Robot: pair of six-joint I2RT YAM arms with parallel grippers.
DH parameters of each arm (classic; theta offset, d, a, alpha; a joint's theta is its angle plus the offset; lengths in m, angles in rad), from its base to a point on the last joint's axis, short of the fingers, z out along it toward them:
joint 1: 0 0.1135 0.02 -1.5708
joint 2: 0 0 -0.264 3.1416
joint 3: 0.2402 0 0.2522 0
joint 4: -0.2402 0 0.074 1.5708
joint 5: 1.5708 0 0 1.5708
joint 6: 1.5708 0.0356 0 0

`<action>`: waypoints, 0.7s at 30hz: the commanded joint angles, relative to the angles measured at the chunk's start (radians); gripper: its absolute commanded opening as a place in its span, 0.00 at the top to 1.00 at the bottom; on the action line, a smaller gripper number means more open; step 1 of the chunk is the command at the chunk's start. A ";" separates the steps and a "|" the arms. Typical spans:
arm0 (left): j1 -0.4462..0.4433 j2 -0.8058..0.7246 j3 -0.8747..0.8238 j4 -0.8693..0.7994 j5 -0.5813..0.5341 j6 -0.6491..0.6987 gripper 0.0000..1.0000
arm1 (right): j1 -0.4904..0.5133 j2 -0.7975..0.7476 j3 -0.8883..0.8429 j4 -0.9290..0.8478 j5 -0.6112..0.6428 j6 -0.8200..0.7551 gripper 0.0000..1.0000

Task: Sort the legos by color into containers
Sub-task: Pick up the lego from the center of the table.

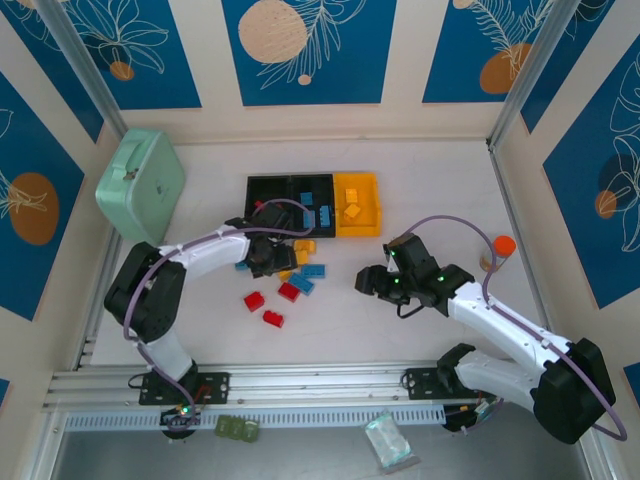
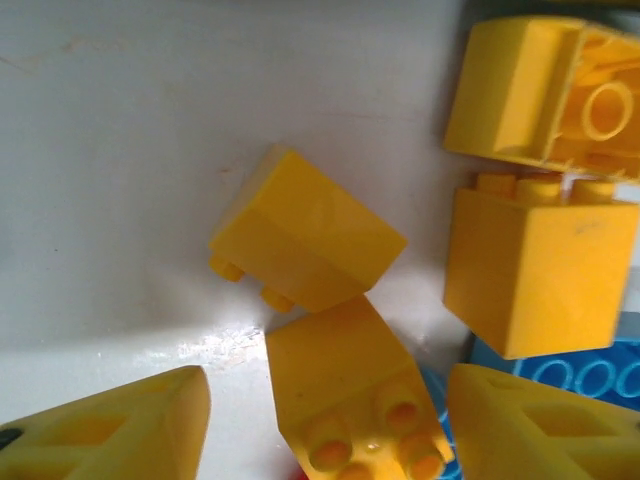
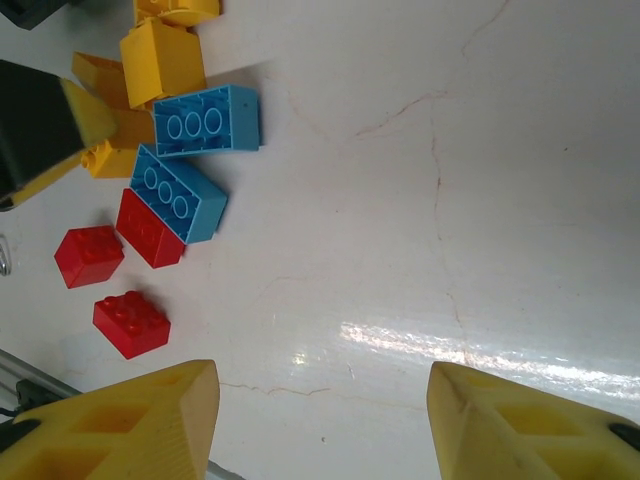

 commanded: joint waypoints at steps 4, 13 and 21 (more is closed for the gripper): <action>-0.009 0.006 0.021 -0.013 -0.037 0.028 0.60 | -0.004 0.004 -0.008 0.025 -0.015 0.022 0.43; -0.009 -0.070 0.092 -0.078 -0.046 0.088 0.68 | 0.008 0.008 -0.015 0.027 -0.025 0.021 0.43; -0.037 -0.022 0.258 -0.115 -0.006 0.123 0.69 | 0.003 -0.049 -0.033 0.027 -0.010 0.026 0.43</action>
